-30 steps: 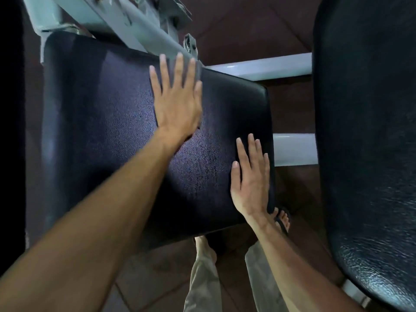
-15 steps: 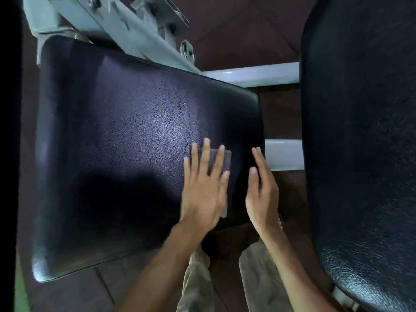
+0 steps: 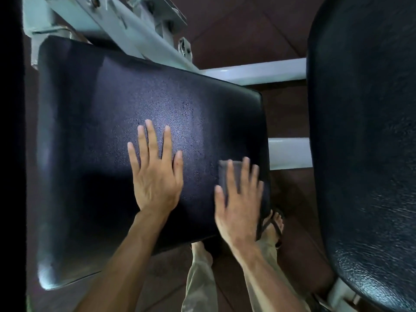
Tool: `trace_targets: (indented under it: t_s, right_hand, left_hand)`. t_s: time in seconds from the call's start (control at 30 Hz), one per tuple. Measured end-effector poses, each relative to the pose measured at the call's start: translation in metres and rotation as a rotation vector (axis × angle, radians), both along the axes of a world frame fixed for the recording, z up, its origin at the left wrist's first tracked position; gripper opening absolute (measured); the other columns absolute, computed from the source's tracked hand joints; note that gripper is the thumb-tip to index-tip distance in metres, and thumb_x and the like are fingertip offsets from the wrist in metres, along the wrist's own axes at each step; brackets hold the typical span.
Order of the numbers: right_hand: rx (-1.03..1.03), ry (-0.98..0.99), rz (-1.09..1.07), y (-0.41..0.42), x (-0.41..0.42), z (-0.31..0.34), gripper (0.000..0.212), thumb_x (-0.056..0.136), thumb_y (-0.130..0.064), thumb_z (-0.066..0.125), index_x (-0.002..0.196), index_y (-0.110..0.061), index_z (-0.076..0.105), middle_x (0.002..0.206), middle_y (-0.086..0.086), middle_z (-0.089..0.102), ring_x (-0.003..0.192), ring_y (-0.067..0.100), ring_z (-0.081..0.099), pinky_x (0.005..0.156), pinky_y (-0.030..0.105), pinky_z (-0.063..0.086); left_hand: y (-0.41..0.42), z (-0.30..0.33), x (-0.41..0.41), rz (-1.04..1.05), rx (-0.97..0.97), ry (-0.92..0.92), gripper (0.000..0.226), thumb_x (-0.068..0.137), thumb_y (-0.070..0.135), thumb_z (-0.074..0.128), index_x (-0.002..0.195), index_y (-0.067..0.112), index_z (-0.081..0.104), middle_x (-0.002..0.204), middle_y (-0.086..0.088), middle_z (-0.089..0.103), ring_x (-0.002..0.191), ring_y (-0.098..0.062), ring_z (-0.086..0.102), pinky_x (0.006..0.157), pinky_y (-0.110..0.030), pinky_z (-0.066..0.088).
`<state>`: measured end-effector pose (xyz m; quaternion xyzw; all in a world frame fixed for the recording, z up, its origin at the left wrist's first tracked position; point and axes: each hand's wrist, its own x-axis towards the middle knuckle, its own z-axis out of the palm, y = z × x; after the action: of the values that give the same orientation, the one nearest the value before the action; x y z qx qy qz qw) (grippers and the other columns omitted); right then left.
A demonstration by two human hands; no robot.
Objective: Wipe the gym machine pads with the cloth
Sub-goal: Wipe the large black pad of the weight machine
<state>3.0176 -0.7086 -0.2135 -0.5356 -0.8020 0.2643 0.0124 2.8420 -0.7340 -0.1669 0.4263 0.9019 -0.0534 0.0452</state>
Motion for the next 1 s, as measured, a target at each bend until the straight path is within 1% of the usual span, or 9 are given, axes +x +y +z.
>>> trace_targets:
  t_s: [0.13, 0.27, 0.33, 0.43, 0.6, 0.73, 0.87, 0.93, 1.0]
  right_hand:
    - [-0.011, 0.036, -0.118, 0.036, 0.024, -0.014, 0.061, 0.102, -0.049, 0.021, 0.157, -0.024, 0.007, 0.166, 0.012, 0.006, 0.153, 0.035, 0.002, 0.122, 0.056, 0.018]
    - [-0.058, 0.116, -0.415, 0.121, -0.058, -0.016, 0.064, 0.102, -0.045, 0.025, 0.156, -0.011, 0.018, 0.163, 0.018, 0.014, 0.152, 0.038, 0.007, 0.124, 0.050, 0.011]
    - [-0.022, 0.135, -0.348, 0.143, -0.110, -0.011, 0.064, 0.102, -0.043, 0.021, 0.154, -0.006, 0.023, 0.161, 0.022, 0.020, 0.151, 0.038, 0.012, 0.124, 0.049, 0.007]
    - [0.107, 0.185, -0.002, 0.117, -0.141, 0.004, 0.059, 0.103, -0.037, 0.021, 0.155, -0.009, 0.022, 0.163, 0.019, 0.016, 0.152, 0.037, 0.007, 0.126, 0.045, 0.008]
    - [0.116, 0.112, 0.361, 0.043, -0.036, 0.003, 0.059, 0.104, -0.038, 0.027, 0.157, -0.017, 0.013, 0.166, 0.009, 0.003, 0.154, 0.031, -0.001, 0.123, 0.050, 0.019]
    - [0.034, -0.020, 0.100, 0.047, 0.026, -0.015, 0.061, 0.102, -0.041, 0.027, 0.157, -0.015, 0.016, 0.166, 0.011, 0.007, 0.153, 0.034, 0.006, 0.118, 0.056, 0.026]
    - [0.027, 0.025, -0.171, 0.111, -0.036, -0.015, 0.063, 0.103, -0.046, 0.024, 0.157, -0.013, 0.017, 0.165, 0.013, 0.010, 0.153, 0.037, 0.001, 0.121, 0.055, 0.020]
    - [0.037, 0.068, -0.179, 0.124, -0.077, -0.009, 0.064, 0.103, -0.047, 0.025, 0.156, -0.012, 0.017, 0.165, 0.014, 0.009, 0.153, 0.035, 0.000, 0.123, 0.053, 0.017]
    - [0.095, 0.100, -0.025, 0.103, -0.095, 0.002, 0.063, 0.103, -0.043, 0.026, 0.156, -0.011, 0.016, 0.165, 0.014, 0.007, 0.153, 0.033, -0.001, 0.124, 0.050, 0.014]
  left_hand:
    - [0.001, -0.004, 0.002, 0.007, -0.008, 0.034, 0.060, 0.106, 0.046, 0.021, 0.159, 0.020, 0.011, 0.167, -0.013, -0.002, 0.155, -0.028, -0.003, 0.126, -0.051, 0.004]
    - [0.002, -0.007, 0.002, 0.004, -0.005, 0.050, 0.060, 0.106, 0.045, 0.021, 0.159, 0.021, 0.010, 0.167, -0.013, -0.002, 0.155, -0.029, -0.002, 0.125, -0.052, 0.004]
    - [0.003, -0.008, 0.002, 0.004, -0.001, 0.050, 0.059, 0.106, 0.045, 0.020, 0.159, 0.022, 0.009, 0.167, -0.012, -0.003, 0.155, -0.028, -0.002, 0.125, -0.052, 0.004]
    - [0.004, -0.007, 0.002, 0.012, 0.006, 0.032, 0.058, 0.106, 0.042, 0.017, 0.159, 0.023, 0.008, 0.168, -0.010, -0.005, 0.155, -0.026, -0.004, 0.125, -0.052, 0.004]
    - [0.002, -0.005, 0.002, 0.023, 0.034, 0.018, 0.057, 0.106, 0.040, 0.021, 0.159, 0.023, 0.009, 0.168, -0.008, -0.003, 0.155, -0.025, -0.003, 0.126, -0.050, 0.004]
    - [0.002, -0.005, 0.003, 0.016, 0.024, 0.042, 0.057, 0.106, 0.040, 0.023, 0.159, 0.022, 0.012, 0.168, -0.010, -0.001, 0.155, -0.026, 0.000, 0.125, -0.051, 0.005]
    - [0.004, -0.006, 0.003, 0.019, 0.017, 0.040, 0.057, 0.106, 0.040, 0.022, 0.159, 0.023, 0.011, 0.168, -0.010, -0.002, 0.155, -0.026, -0.001, 0.125, -0.050, 0.003]
    - [0.004, -0.006, 0.003, 0.019, 0.014, 0.042, 0.057, 0.106, 0.040, 0.022, 0.159, 0.023, 0.009, 0.168, -0.010, -0.002, 0.155, -0.026, -0.002, 0.125, -0.050, 0.002]
    - [0.003, -0.005, 0.003, 0.023, 0.013, 0.028, 0.057, 0.106, 0.040, 0.021, 0.159, 0.023, 0.007, 0.168, -0.009, -0.004, 0.155, -0.025, -0.004, 0.125, -0.050, 0.001]
